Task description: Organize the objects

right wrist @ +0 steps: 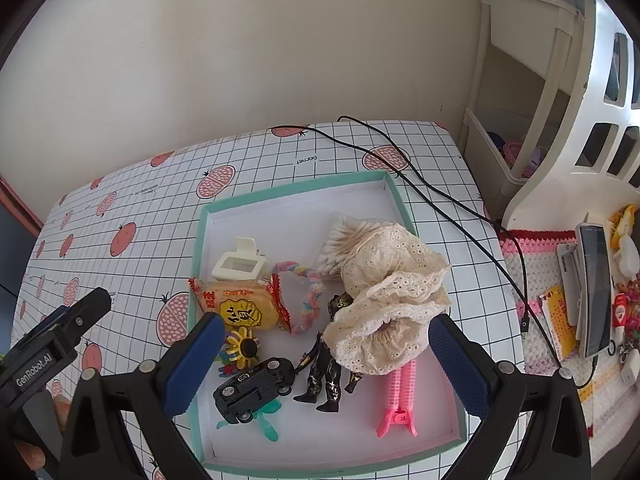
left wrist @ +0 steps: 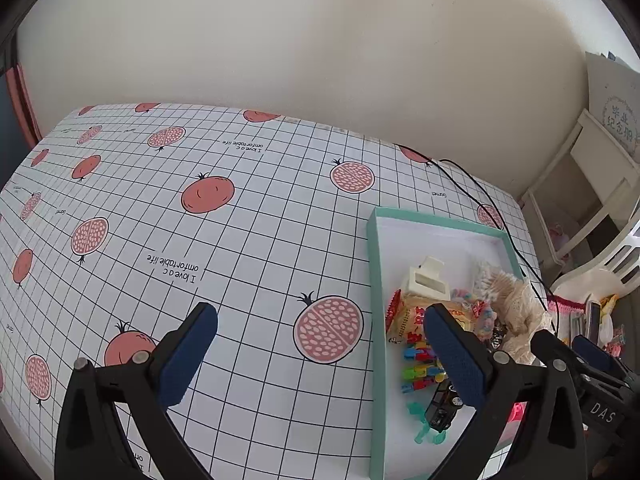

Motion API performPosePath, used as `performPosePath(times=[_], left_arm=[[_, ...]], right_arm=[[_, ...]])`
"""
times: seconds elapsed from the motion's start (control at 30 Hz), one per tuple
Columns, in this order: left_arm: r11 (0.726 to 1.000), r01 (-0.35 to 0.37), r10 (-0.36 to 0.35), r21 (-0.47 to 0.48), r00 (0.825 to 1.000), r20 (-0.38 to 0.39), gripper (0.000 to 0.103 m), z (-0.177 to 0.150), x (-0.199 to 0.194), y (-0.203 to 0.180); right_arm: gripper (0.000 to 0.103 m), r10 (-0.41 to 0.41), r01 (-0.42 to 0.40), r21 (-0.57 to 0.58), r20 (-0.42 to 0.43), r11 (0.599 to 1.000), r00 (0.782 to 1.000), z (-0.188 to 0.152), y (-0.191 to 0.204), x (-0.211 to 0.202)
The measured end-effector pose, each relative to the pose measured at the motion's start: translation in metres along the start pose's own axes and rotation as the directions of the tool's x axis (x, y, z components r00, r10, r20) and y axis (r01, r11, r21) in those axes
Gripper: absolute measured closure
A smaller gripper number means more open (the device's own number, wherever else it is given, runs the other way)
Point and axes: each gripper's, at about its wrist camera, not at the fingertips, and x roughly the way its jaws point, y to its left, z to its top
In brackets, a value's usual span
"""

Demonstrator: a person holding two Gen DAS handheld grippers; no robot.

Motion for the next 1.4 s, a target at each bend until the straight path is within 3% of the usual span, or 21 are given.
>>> performPosePath(times=[0.47,0.77,1.4], left_arm=[[1.000,-0.013,0.012,0.020,0.999,0.051,0.001,-0.012,-0.035,0.005],[0.995,-0.048,0.040,0.082,0.995,0.096,0.000,-0.030,-0.061,0.012],[0.991,-0.082,0.068,0.102,0.989,0.132,0.000,-0.078,-0.086,0.037]], right_arm=[[0.000,-0.002,0.003,-0.036,0.026,0.999,1.000,-0.027,0.018,-0.030],[0.000,0.006,-0.005,-0.043,0.028,0.999,1.000,-0.053,0.026,-0.043],[0.000,-0.010,0.012,-0.069,0.037,0.998,0.999,-0.104,0.042,-0.054]])
